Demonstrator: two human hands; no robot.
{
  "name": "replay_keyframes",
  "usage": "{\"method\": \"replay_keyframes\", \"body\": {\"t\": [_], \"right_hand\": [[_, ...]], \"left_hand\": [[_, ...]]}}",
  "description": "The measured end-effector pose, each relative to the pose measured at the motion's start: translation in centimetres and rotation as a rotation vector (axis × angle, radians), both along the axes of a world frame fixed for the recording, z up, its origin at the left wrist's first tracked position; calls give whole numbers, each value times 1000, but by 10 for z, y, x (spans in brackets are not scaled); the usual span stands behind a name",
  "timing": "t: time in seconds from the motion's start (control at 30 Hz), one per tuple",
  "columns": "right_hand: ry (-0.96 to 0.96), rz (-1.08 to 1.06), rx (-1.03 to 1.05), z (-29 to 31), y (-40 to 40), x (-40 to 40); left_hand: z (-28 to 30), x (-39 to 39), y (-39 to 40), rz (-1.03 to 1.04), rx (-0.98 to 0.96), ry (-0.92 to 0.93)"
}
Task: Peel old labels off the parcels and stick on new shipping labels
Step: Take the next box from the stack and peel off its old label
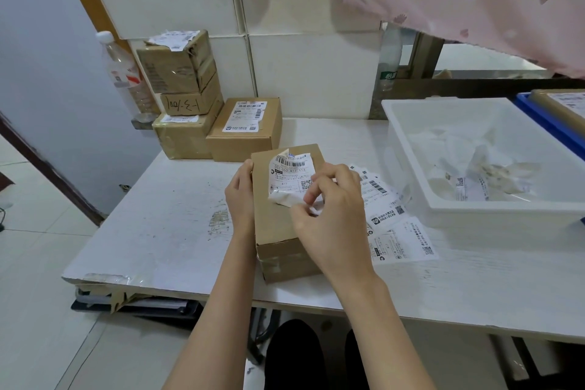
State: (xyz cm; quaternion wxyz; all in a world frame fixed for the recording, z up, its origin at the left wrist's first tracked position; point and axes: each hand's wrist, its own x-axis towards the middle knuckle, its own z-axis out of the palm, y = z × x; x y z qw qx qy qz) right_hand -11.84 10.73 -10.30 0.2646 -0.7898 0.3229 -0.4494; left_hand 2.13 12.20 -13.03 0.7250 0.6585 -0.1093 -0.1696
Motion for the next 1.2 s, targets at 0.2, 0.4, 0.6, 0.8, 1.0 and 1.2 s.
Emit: {"method": "replay_keyframes", "body": {"t": [0.2,0.4,0.6,0.8,1.0,1.2], "right_hand": [[-113,27,83,-1,-3,-1],[-87,58,133,5,-2,-2],[-64,-30,97,-2,-5,0],[-166,-2,163,4,-6,2],[-160,11,235,10,-7,1],[-93,-19,167,6,-9,2]], "left_hand": [[-2,2,-2,15,23,-2],[-4,3,-1,3,58,-81],[-1,0,-1,11,12,-22],[-2,1,-2,50,15,-36],[1,-1,-1,56,-3,31],[1,-2,-1,62,2,13]]}}
